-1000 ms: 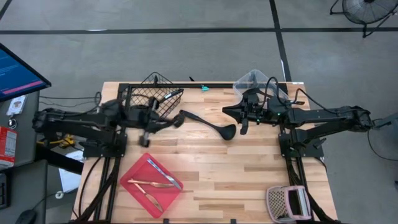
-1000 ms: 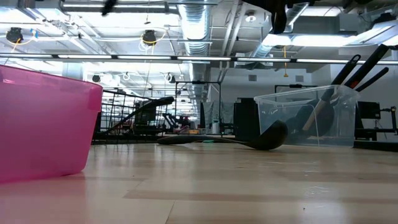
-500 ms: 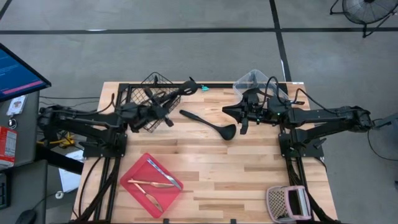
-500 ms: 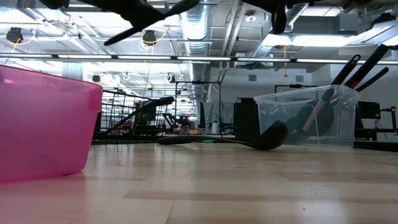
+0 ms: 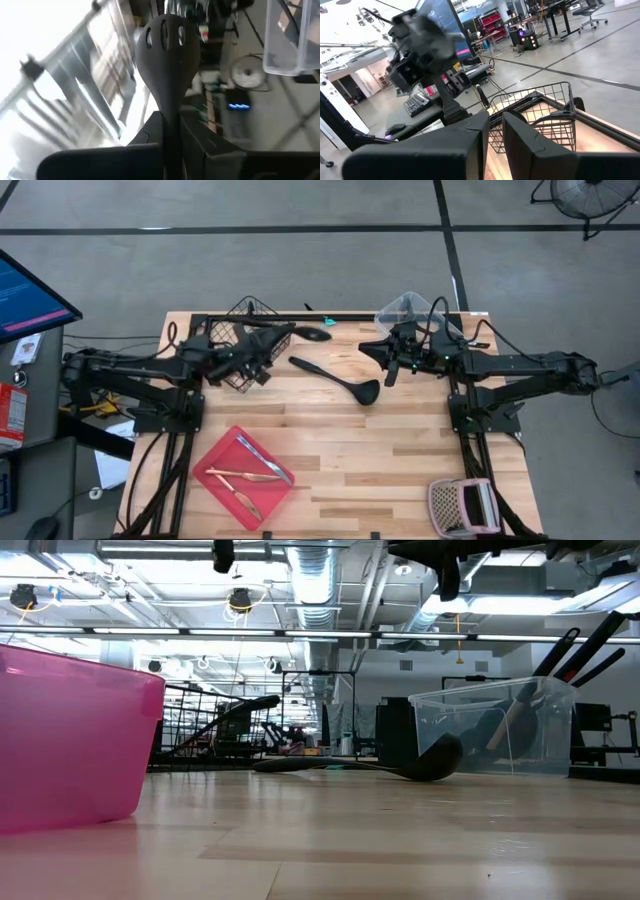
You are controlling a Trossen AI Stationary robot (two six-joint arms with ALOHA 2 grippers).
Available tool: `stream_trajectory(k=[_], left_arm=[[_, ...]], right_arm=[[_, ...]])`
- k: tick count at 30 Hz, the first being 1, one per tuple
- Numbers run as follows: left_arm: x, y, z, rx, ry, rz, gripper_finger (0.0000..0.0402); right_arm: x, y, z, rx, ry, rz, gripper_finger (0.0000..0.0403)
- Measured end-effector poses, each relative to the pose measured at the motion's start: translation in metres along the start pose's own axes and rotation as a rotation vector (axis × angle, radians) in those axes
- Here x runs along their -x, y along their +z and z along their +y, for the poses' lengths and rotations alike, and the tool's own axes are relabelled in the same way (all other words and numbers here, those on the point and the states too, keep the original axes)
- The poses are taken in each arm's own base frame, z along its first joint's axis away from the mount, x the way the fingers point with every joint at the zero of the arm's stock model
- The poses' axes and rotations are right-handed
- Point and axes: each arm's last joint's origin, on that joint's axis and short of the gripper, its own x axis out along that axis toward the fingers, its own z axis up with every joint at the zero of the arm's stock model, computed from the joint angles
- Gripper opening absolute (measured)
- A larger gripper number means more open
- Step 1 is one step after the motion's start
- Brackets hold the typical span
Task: Pick & Place Kitchen Items
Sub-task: Put the black slotted serving spoon into the wire basket
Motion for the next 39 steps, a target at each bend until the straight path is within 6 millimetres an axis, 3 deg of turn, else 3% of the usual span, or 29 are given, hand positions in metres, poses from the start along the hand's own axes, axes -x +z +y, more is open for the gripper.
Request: stream_trajectory(k=[8, 17, 24, 29, 33, 39], left_arm=[[-0.006, 0.010, 0.001, -0.461, 0.092, -0.208, 0.0014], [-0.021, 0.024, -0.021, -0.861, 0.101, -0.285, 0.0014], [-0.029, 0.038, -0.039, -0.892, 0.127, -0.385, 0.0014], [-0.026, 0.050, -0.038, -0.861, 0.244, -0.494, 0.0014], [-0.019, 0.061, -0.026, -0.746, 0.418, -0.665, 0.0014], [-0.012, 0.071, 0.009, -0.574, 0.590, -0.790, 0.0014]], right_arm=[[0.000, 0.000, 0.000, -0.003, 0.000, 0.000, 0.0052], [0.000, 0.000, 0.000, -0.019, 0.000, 0.000, 0.0052], [0.000, 0.000, 0.000, -0.037, 0.000, -0.001, 0.0052], [0.000, 0.000, 0.000, -0.037, 0.000, -0.001, 0.0052], [0.000, 0.001, -0.002, -0.037, -0.011, -0.006, 0.0052], [0.000, 0.001, -0.003, -0.037, -0.008, -0.005, 0.0052]])
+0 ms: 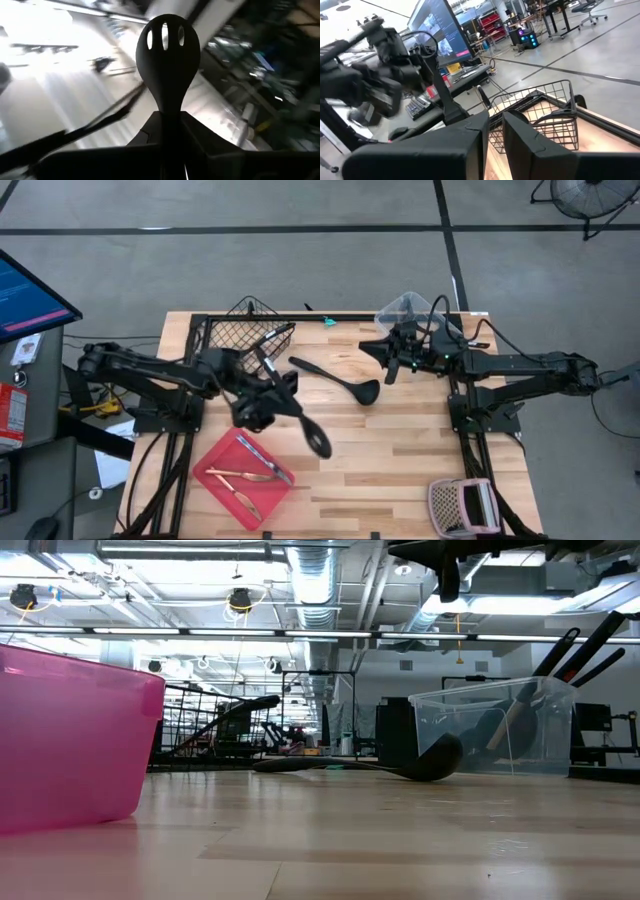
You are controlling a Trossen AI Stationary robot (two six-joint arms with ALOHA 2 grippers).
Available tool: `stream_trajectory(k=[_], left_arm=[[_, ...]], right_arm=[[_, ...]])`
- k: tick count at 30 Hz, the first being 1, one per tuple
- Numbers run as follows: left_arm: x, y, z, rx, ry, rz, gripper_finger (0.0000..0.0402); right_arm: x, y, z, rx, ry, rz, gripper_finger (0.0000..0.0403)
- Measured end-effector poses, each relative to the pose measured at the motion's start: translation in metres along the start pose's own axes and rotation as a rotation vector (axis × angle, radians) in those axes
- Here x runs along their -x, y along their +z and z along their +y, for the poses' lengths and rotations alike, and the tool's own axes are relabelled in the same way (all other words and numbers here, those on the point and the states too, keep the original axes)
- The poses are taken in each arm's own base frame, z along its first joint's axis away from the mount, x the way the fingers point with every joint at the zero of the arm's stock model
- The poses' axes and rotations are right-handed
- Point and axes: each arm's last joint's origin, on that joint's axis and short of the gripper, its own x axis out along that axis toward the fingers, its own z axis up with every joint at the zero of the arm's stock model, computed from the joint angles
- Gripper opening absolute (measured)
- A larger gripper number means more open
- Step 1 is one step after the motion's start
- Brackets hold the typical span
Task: Pick & Place Kitchen Items
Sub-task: Put the black slotted serving spoon into the wire basket
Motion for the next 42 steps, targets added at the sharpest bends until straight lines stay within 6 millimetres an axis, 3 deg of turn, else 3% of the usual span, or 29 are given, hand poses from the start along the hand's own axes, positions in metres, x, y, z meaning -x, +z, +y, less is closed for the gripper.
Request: stream_trajectory(k=[9, 13, 23, 26, 31, 35, 42], left_arm=[[-0.013, -0.026, 0.061, 0.168, 0.275, 0.005, 0.0015], [-0.010, -0.033, 0.093, 0.301, 0.408, -0.039, 0.0015], [0.025, -0.055, 0.169, 0.821, 0.684, -0.197, 0.0015], [0.037, -0.063, 0.181, 0.973, 0.737, -0.249, 0.0015], [0.054, -0.075, 0.190, 1.064, 0.777, -0.229, 0.0015], [0.061, -0.086, 0.188, 1.139, 0.716, 0.019, 0.0015], [0.071, -0.111, 0.159, 1.185, 0.441, 0.746, 0.0015]], right_arm=[[0.001, -0.003, 0.006, 0.009, 0.031, 0.015, 0.0052], [0.001, -0.004, 0.008, 0.045, 0.038, 0.021, 0.0052], [0.001, -0.004, 0.007, 0.063, 0.036, 0.026, 0.0052], [0.001, -0.004, 0.007, 0.065, 0.036, 0.026, 0.0052], [0.001, -0.005, 0.007, 0.067, 0.031, 0.038, 0.0052], [0.001, -0.006, 0.006, 0.067, 0.029, 0.043, 0.0052], [0.001, -0.006, 0.006, 0.063, 0.028, 0.045, 0.0052]])
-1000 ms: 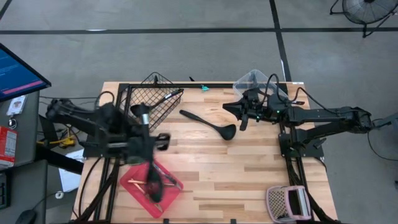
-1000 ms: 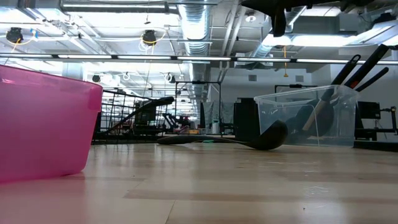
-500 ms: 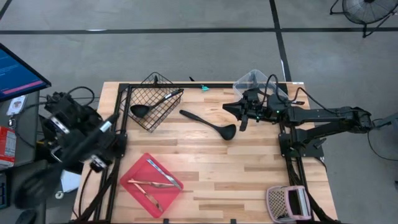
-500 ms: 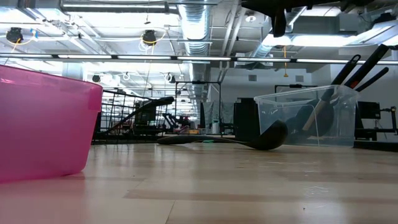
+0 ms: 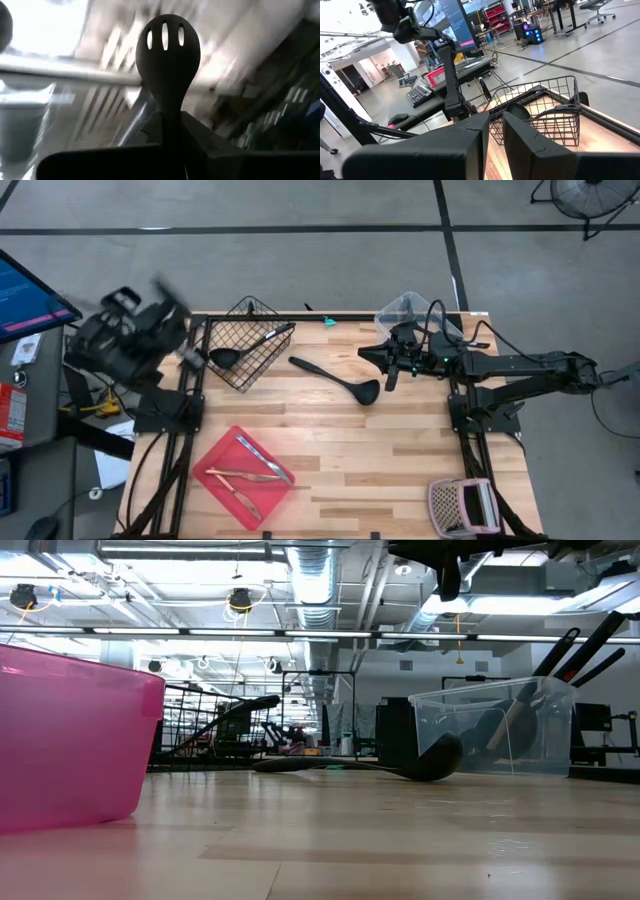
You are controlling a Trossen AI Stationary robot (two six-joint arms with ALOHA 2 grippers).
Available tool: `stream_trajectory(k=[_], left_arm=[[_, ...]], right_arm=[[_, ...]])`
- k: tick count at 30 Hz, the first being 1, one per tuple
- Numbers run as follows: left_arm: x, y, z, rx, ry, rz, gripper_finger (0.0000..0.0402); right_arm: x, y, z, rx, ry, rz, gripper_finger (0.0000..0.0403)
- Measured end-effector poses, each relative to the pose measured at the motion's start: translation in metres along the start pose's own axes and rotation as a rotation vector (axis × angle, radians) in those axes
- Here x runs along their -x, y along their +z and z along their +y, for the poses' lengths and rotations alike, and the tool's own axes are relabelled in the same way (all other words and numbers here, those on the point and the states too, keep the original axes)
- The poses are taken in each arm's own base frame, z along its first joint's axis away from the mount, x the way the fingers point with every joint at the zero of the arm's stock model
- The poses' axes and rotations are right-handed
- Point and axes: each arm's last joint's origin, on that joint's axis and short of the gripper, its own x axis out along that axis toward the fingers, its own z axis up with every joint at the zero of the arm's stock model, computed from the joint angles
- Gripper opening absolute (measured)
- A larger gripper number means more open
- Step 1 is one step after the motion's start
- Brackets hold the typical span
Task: Pick & Place Kitchen Items
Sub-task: Put the black slotted serving spoon into the wire basket
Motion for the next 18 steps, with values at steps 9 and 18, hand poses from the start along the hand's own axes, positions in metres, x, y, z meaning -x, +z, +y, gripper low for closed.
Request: stream_trajectory(k=[9, 18], left_arm=[[-0.005, -0.056, 0.009, -0.150, 0.231, 0.471, 0.0015], [0.014, -0.129, -0.013, -0.058, 0.216, 0.591, 0.0015]], right_arm=[[0.000, 0.000, 0.000, -0.007, -0.004, -0.003, 0.0052], [0.000, -0.001, 0.001, -0.022, 0.000, 0.002, 0.0052]])
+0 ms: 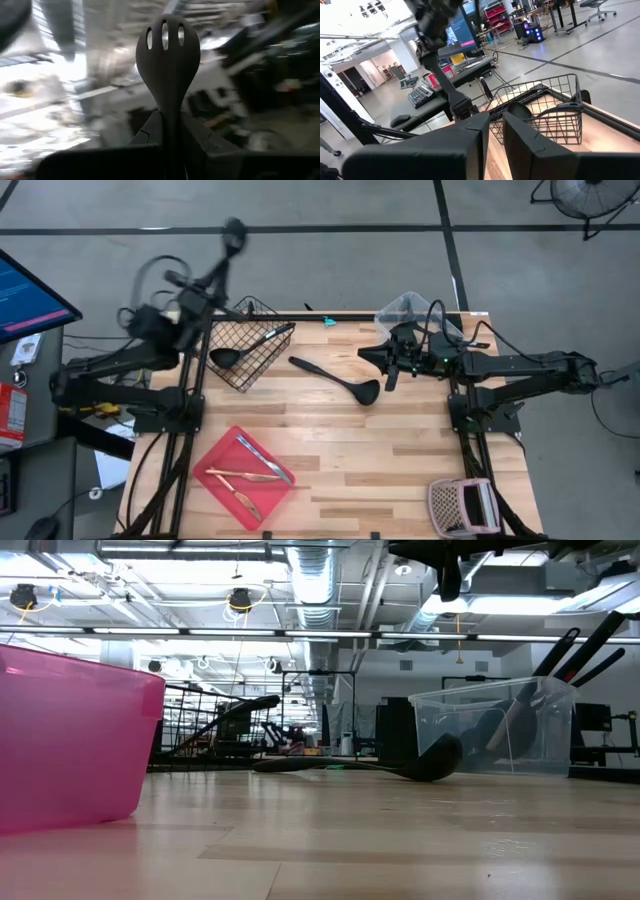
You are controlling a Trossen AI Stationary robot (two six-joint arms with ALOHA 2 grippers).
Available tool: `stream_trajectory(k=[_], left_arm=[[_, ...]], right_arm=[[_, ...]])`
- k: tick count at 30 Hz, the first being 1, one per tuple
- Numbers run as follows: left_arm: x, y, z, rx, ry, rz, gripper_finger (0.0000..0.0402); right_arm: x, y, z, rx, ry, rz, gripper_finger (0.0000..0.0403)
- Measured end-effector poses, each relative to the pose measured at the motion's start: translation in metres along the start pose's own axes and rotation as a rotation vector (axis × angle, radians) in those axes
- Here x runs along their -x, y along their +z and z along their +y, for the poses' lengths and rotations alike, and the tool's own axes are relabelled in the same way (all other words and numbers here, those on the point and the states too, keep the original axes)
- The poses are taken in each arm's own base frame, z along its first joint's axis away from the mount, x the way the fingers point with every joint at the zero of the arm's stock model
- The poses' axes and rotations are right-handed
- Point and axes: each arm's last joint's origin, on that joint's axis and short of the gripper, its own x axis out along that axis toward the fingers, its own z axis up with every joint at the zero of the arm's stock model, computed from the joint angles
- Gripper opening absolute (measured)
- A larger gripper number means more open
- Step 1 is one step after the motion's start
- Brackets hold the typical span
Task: Pick & Place Kitchen Items
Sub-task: Put the black slotted serving spoon into the wire basket
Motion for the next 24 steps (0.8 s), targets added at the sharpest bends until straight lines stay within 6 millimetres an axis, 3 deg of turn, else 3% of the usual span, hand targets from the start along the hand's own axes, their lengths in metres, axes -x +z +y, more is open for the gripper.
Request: stream_trajectory(k=[6, 12, 17, 24], left_arm=[[-0.015, -0.046, -0.034, 0.151, -0.227, 0.069, 0.0015], [-0.023, -0.078, -0.062, 0.137, -0.346, 0.227, 0.0015], [-0.023, -0.097, -0.062, 0.214, -0.402, 0.377, 0.0015], [-0.024, -0.122, -0.046, 0.303, -0.384, 0.551, 0.0015]], right_arm=[[0.000, -0.001, 0.000, -0.001, -0.002, 0.007, 0.0052], [0.000, -0.002, -0.001, 0.001, -0.009, 0.023, 0.0052], [0.000, -0.004, -0.002, 0.004, -0.018, 0.046, 0.0052], [0.000, -0.008, -0.003, 0.010, -0.035, 0.084, 0.0052]])
